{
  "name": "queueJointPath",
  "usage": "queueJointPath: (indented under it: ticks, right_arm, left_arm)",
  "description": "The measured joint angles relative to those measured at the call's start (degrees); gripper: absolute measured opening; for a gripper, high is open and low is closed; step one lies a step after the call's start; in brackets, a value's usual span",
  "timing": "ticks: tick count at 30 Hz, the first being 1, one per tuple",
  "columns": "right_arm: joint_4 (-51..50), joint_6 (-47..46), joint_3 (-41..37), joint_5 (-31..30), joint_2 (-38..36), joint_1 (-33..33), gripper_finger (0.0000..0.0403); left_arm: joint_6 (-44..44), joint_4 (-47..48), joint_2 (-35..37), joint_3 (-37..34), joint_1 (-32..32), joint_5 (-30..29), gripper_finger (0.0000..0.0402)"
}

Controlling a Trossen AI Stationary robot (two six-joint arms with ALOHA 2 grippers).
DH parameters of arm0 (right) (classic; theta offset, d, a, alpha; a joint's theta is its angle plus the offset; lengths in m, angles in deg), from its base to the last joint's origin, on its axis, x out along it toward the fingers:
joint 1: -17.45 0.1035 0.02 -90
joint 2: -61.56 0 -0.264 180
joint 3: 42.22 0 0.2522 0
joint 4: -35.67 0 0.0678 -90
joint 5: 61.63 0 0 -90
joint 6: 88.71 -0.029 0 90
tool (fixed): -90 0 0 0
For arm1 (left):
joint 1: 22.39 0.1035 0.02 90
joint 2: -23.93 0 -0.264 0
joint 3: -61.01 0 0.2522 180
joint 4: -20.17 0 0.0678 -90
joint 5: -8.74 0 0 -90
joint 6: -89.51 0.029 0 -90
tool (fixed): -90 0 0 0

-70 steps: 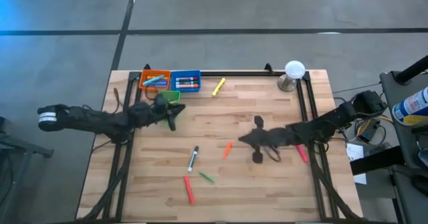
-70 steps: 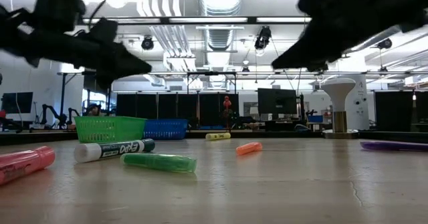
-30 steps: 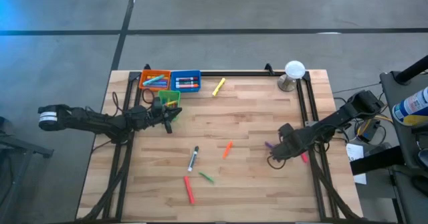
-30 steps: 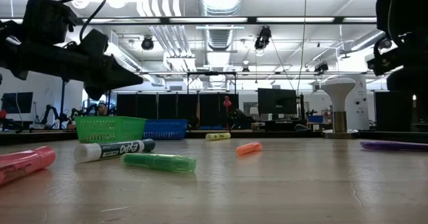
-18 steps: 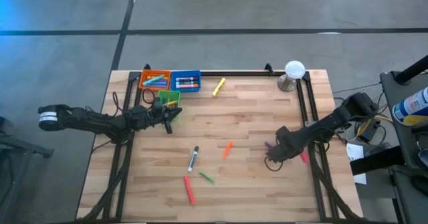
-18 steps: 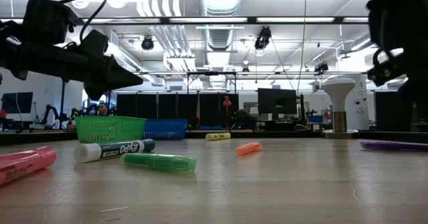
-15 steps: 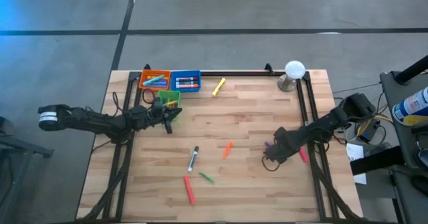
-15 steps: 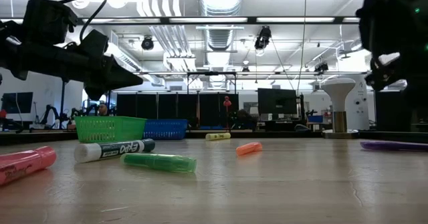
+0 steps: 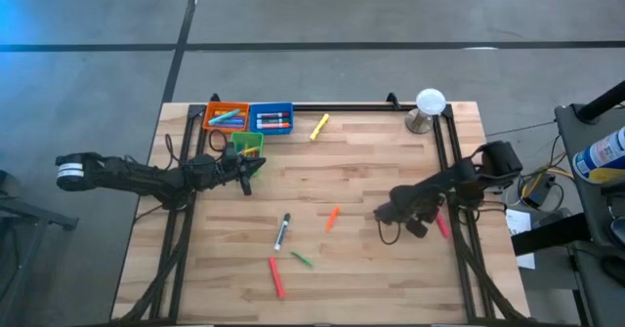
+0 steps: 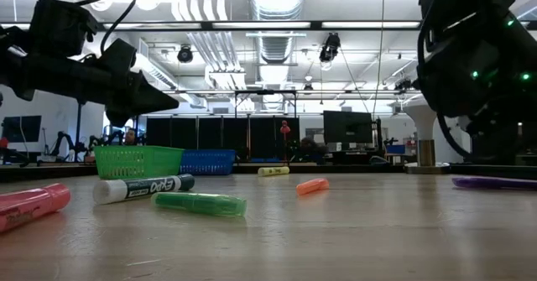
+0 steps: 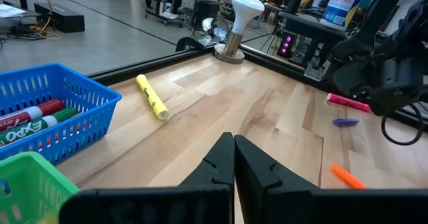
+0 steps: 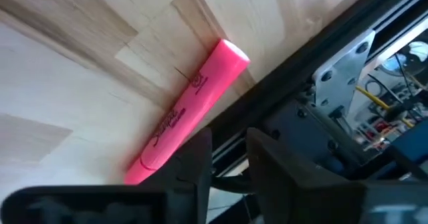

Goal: Pick & Place Markers
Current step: Put the pink highlighter into the orange bin

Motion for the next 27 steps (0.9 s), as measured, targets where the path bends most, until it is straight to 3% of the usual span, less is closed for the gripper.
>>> queueJointPath:
  ticks: [17,27]
  right_arm:
    - [7.4,1.9,-4.5,0.5,1.0,-0.4,0.0072]
    - [9.0,1.0,-1.9,0.8,-5.2,-0.2,0.0081]
  left_arm:
    - [0.0,0.0,0.0,0.0,0.0,0.0,0.0005]
    - [0.0,0.5,-0.1,0.0,0.0,0.0,0.0005]
